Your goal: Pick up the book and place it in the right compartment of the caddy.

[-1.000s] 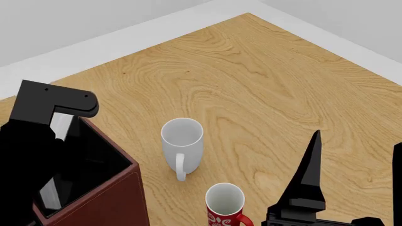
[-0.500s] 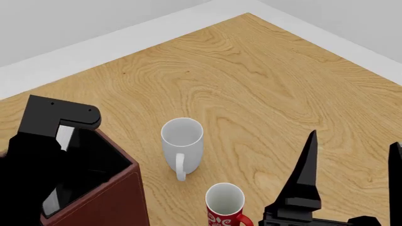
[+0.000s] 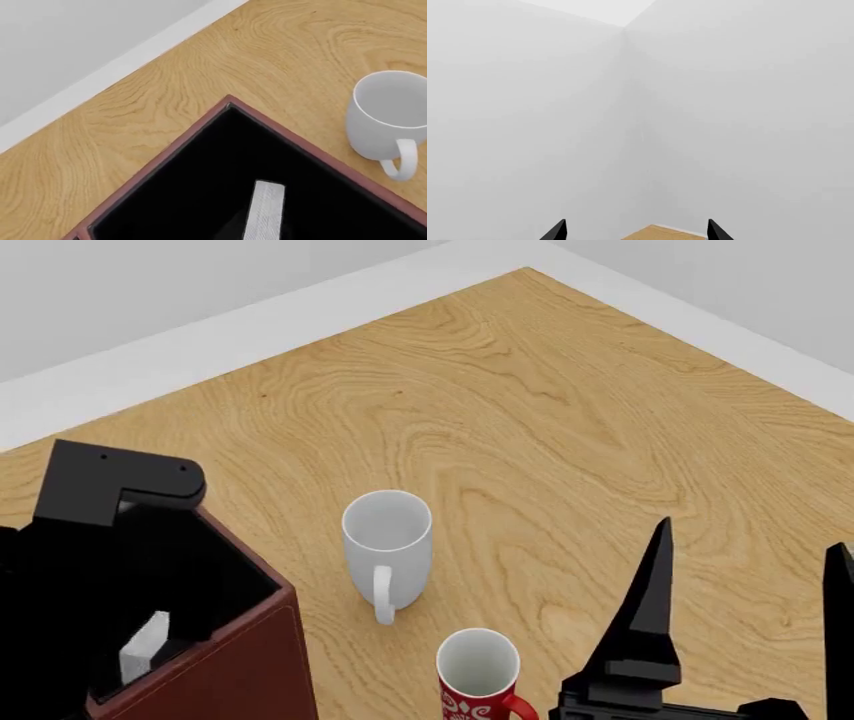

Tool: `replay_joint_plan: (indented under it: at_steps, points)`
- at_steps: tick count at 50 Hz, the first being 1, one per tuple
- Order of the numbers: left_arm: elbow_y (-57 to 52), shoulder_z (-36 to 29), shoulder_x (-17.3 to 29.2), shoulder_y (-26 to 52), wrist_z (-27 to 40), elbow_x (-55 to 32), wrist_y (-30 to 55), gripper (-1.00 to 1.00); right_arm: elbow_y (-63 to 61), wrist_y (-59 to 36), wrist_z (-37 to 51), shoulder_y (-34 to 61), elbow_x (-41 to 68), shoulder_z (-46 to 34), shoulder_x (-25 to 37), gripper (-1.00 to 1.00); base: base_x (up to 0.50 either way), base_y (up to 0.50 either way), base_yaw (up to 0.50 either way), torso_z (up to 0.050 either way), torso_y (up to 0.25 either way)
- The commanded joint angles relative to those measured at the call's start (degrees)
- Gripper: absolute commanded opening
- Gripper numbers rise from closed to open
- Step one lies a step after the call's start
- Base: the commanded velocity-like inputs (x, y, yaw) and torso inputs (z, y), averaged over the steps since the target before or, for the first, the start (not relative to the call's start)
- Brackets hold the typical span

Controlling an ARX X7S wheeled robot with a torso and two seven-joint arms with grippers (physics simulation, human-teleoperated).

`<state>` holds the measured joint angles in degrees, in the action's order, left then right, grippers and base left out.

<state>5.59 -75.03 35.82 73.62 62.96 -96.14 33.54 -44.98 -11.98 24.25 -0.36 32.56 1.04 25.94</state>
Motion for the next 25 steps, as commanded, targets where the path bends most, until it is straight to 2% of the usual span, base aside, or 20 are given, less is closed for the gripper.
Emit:
replay_joint_plan:
  at_steps: [1,12,25]
  points:
    - [0.22,0.03,-0.05,0.17,0.19,0.92,-0.25,1.00,-0.08,0.14,0.16,-0.07,0.10,-0.05,0.18,1.00,0.00,0.00,0.00,0.000,0.000]
    - [-1.56,0.67,0.56,1.24,1.22,0.53,0.03,1.00,-0.28,0.21,0.40,-0.11,0.25,-0.03,0.36,1.00,0.00,0.00,0.00,0.000,0.000]
    - [-9.07,3.31,3.73,3.25,3.81,-0.39,-0.99,1.00,-0.37,0.57,0.53,-0.34,0.35,0.06,0.53,1.00,0.00,0.00,0.00,0.000,0.000]
